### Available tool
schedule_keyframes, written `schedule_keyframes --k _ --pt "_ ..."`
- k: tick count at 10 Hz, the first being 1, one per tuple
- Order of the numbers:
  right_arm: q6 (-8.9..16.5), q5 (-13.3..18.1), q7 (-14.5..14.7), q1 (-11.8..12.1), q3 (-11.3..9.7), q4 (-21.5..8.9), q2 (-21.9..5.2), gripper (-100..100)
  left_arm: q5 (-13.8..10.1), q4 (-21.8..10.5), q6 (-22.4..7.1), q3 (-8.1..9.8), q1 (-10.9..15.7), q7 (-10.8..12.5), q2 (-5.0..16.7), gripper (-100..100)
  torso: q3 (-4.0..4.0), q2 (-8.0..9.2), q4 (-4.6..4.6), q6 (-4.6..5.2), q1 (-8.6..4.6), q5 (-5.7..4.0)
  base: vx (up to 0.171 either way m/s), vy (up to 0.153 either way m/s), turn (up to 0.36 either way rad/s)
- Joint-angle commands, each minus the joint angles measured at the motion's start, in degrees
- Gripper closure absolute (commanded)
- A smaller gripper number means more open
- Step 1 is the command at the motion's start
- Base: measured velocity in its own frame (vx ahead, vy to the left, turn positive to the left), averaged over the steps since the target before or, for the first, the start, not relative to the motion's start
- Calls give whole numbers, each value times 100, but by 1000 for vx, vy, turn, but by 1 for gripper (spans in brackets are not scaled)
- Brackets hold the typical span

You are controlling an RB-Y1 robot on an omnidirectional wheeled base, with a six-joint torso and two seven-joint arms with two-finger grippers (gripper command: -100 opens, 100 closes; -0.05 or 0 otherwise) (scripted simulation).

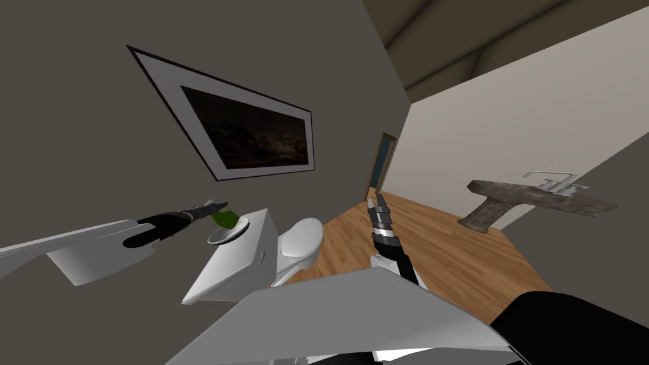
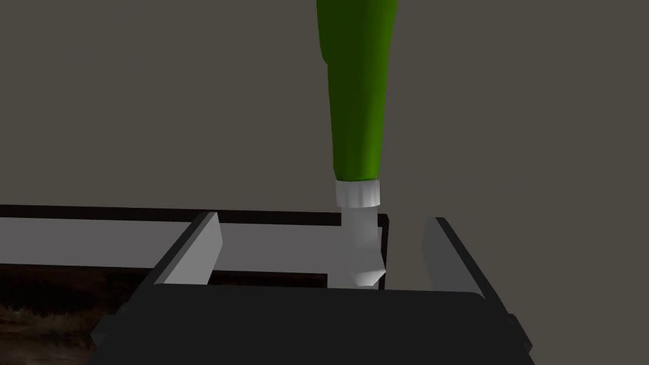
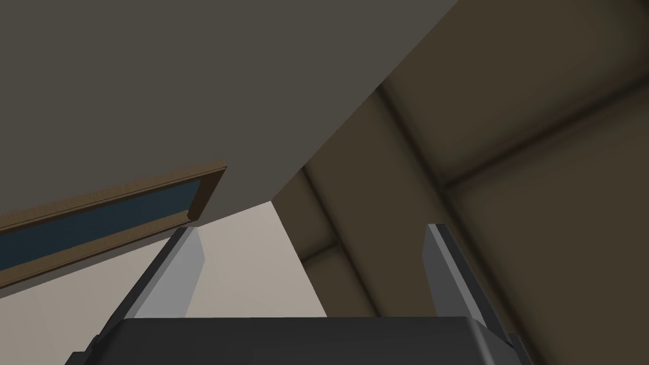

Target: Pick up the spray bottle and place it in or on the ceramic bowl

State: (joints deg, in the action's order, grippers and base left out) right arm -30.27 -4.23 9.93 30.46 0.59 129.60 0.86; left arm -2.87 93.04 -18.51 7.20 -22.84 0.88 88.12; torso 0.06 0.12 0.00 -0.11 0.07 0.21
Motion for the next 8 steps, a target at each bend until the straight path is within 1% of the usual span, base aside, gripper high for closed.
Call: schedule_keyframes --k 1,2,3,8 --pt "0 0 0 0 0 0 0 0 -127 130 -72 61 -97 77 210 -100 0 0 0 0 0 0 14 12 51" --pt "0 0 0 0 0 0 0 0 -85 57 -34 17 -39 43 139 -100 0 0 0 0 1 0 7 5 8" --pt "0 0 0 0 0 0 0 0 -96 63 -39 21 -43 54 154 0 1 2 0 1 0 1 0 0 0" --pt "0 0 0 0 0 0 0 0 -95 62 -39 19 -44 53 151 0 2 3 1 3 -2 0 0 0 0"
